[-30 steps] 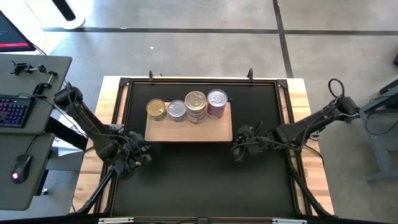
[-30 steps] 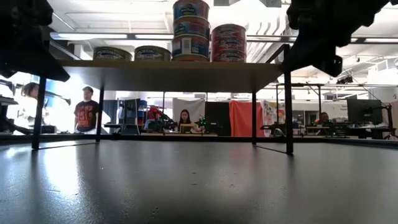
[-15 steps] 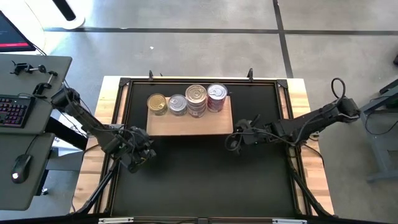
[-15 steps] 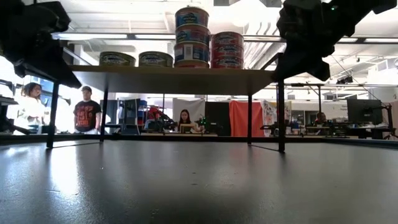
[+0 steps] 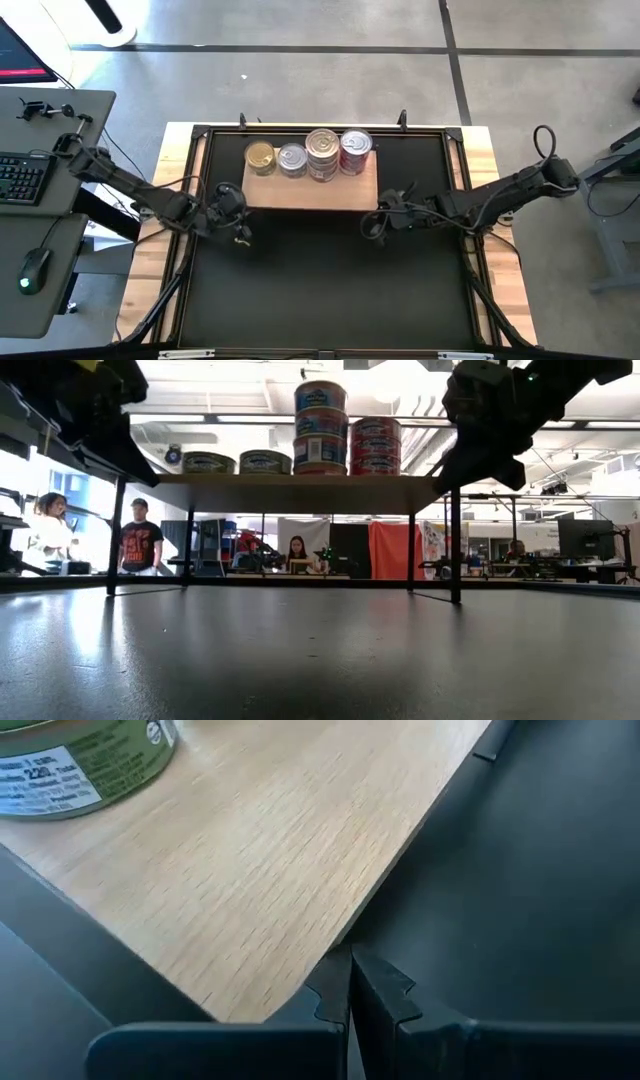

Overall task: Stack canned seafood by type on shelf
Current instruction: Adjust the shelf to the top of the table, then return to Home Position

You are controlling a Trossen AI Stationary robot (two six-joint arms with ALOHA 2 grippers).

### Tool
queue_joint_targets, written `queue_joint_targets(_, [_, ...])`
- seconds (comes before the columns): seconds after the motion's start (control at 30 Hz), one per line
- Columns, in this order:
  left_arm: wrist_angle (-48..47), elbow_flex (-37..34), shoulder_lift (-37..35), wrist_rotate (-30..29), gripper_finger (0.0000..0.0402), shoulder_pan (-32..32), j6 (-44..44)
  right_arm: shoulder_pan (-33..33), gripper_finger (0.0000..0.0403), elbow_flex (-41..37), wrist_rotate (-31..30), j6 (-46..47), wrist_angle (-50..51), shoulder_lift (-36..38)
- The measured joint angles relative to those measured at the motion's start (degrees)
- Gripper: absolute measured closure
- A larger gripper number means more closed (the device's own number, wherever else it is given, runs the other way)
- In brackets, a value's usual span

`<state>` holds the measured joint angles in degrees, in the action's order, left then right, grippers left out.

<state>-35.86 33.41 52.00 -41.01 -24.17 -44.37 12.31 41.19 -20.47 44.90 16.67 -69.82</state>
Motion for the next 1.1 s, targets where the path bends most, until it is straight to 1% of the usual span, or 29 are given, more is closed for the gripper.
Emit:
queue_joint_targets(0.17, [0.3,0.0,-1.2,4.6,0.0401,4.9,5.7,-2.9,0.0403,0.0,2.8,-2.5,0.5,0.0])
queue_joint_targets(0.3, [0.7,0.0,-1.2,6.0,0.0401,7.8,8.2,-5.4,0.0403,0.0,4.4,-4.8,0.5,0.0])
queue_joint_targets(0.43, [6.3,-2.1,-1.6,7.2,0.0401,10.3,11.8,-7.4,0.0403,0.0,5.6,-6.2,1.6,0.0])
queue_joint_targets(0.53, [9.5,-3.7,-1.6,7.9,0.0401,12.1,12.3,-8.6,0.0403,0.0,6.4,-6.4,1.7,0.0])
queue_joint_targets(0.67, [12.2,-4.3,-2.2,9.2,0.0401,13.1,13.1,-9.4,0.0403,0.0,9.9,-7.9,1.3,0.0])
queue_joint_targets(0.77, [16.5,-3.7,-3.3,13.5,0.0401,13.2,16.6,-9.4,0.0403,0.0,14.2,-9.7,-1.0,0.9])
queue_joint_targets(0.87, [19.3,-1.1,-5.5,17.3,0.0401,13.1,19.2,-9.1,0.0403,0.0,17.8,-9.9,-3.2,3.2])
queue_joint_targets(0.97, [20.5,0.8,-8.2,22.7,0.0401,12.8,20.4,-8.1,0.0403,0.0,18.5,-8.9,-5.3,6.2])
queue_joint_targets(1.03, [23.7,1.0,-10.9,26.6,0.0401,11.7,22.2,-7.4,0.0403,0.0,18.6,-8.2,-7.3,8.2])
queue_joint_targets(1.1, [25.3,1.0,-14.0,28.8,0.0401,10.3,23.7,-7.0,0.0403,0.0,18.4,-6.1,-9.8,9.7])
